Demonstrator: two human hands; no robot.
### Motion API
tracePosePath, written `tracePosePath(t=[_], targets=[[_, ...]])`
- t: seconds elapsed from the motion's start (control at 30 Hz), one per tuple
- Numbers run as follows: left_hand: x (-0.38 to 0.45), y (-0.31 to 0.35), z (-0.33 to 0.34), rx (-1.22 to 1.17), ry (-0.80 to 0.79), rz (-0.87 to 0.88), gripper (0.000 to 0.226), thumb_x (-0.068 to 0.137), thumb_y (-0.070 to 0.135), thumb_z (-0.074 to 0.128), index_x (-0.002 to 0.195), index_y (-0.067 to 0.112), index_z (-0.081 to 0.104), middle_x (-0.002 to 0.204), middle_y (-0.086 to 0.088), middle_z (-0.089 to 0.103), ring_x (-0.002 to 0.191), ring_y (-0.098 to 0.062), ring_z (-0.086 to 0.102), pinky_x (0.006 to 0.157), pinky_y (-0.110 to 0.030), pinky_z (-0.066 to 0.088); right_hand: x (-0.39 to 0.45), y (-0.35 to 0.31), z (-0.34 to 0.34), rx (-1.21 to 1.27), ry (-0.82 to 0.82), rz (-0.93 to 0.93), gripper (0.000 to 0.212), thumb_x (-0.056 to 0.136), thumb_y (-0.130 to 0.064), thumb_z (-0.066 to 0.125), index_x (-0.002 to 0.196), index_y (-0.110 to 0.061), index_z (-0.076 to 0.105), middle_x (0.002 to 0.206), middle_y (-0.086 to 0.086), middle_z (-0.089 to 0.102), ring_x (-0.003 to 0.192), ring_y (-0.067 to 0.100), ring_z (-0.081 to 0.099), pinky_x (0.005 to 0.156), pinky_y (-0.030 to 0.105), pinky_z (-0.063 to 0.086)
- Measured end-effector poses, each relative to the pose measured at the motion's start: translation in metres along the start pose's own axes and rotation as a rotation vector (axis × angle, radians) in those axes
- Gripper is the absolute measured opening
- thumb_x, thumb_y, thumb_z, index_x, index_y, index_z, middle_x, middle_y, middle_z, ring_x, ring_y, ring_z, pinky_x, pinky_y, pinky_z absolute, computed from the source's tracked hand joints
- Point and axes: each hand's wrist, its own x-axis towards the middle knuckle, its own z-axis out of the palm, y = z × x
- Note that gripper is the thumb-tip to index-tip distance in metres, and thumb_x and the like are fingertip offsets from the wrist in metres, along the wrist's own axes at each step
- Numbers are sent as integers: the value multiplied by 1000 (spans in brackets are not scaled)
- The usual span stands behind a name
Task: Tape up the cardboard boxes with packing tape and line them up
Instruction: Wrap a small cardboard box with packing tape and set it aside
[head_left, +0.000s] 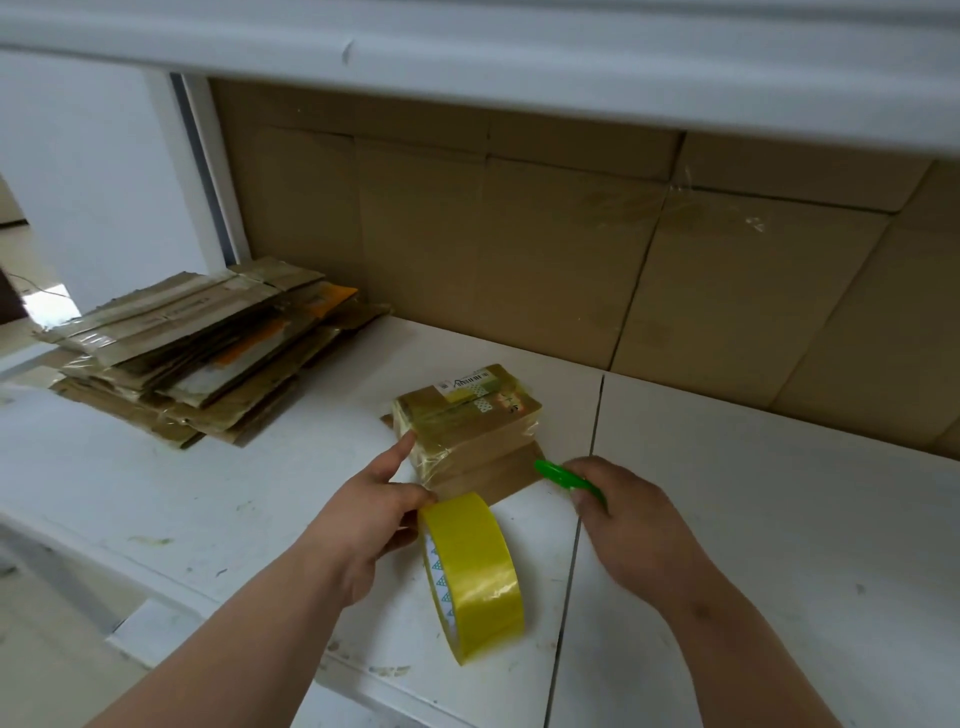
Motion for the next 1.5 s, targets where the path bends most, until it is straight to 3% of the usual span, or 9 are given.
tracePosePath(t=[0.17,0.33,0.5,0.8,0.97,1.17,1.4,1.5], targets=[[0,1,2,3,12,-22,67,90,-1,60,138,45,51,105,-9,75,98,-28,67,94,-42,55,21,-33,2,-95,-121,-129,33,103,-31,42,132,-37,57,110,-9,59,99,12,58,85,31,48],[-1,2,2,-4,21,-22,69,89,-4,60,138,44,51,110,-18,72,87,-25,60,99,-47,50,35,-54,7,-251,-221,-169,32,103,-37,39,127,-35,61,114,-4,61,103,18,58,89,34,48],[2,1,2,-12,37,-29,69,89,-2,61,139,44,50,112,-20,71,88,-25,61,97,-48,51,44,-65,7,-362,-263,-221,28,103,-35,41,110,-27,67,103,-4,65,97,20,61,86,35,48],[14,-2,0,-10,19,-48,73,84,-4,63,139,44,52,111,-18,72,88,-26,57,99,-50,49,55,-80,13,-480,-286,-282,27,101,-36,43,113,-30,67,108,-1,66,99,23,62,76,30,43],[17,-2,-1,5,20,-52,71,83,-3,64,135,45,55,106,-15,74,86,-24,58,99,-48,50,60,-78,0,-497,-290,-243,26,99,-33,45,111,-31,68,107,-2,66,100,23,61,86,36,48],[24,-5,2,17,16,-57,68,84,1,63,134,45,55,110,-19,71,87,-26,60,101,-50,48,65,-81,10,-558,-286,-287,21,96,-28,50,103,-26,69,83,-3,55,82,22,55,62,28,32],[26,-2,1,27,-6,-54,64,84,-2,62,130,44,59,111,-21,71,87,-25,58,101,-49,48,68,-81,16,-536,-284,-281,22,96,-28,50,102,-24,70,92,0,63,88,22,60,69,29,39],[24,-2,0,22,-17,-56,64,84,-3,61,127,44,61,102,-20,72,84,-25,55,99,-47,50,68,-73,15,-528,-282,-254,23,97,-30,49,104,-26,70,97,-2,66,86,20,57,69,29,38]])
